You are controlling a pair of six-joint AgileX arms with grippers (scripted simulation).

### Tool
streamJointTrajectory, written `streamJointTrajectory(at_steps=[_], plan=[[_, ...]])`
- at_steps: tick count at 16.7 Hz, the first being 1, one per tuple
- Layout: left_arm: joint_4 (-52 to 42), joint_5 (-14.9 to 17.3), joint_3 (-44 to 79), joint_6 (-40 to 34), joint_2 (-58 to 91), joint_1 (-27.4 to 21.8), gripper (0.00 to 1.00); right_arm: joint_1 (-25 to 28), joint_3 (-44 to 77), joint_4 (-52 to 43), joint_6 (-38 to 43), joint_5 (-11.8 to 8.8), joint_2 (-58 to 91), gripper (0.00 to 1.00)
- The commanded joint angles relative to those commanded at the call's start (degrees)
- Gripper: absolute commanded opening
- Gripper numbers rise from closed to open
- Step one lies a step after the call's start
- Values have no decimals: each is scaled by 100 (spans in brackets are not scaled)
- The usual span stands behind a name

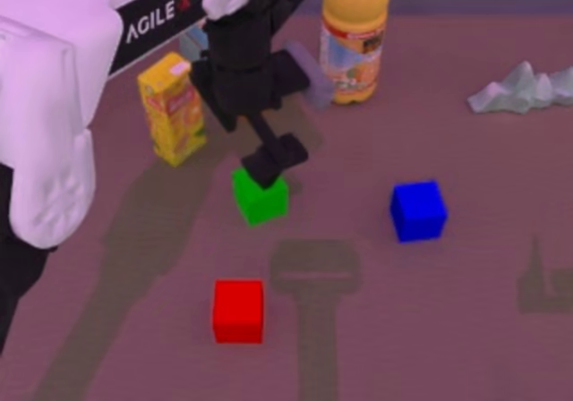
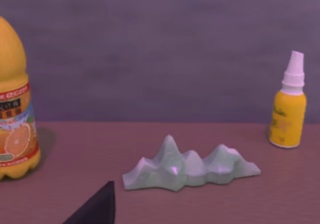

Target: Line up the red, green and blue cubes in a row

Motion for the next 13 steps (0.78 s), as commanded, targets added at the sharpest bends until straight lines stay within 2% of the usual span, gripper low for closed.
streamJointTrajectory(at_steps=[6,13], plan=[[96,2,-105,8,-1,19,100,0,0,0,0,0,0,100],[1474,4,-1127,10,325,8,100,0,0,0,0,0,0,100]])
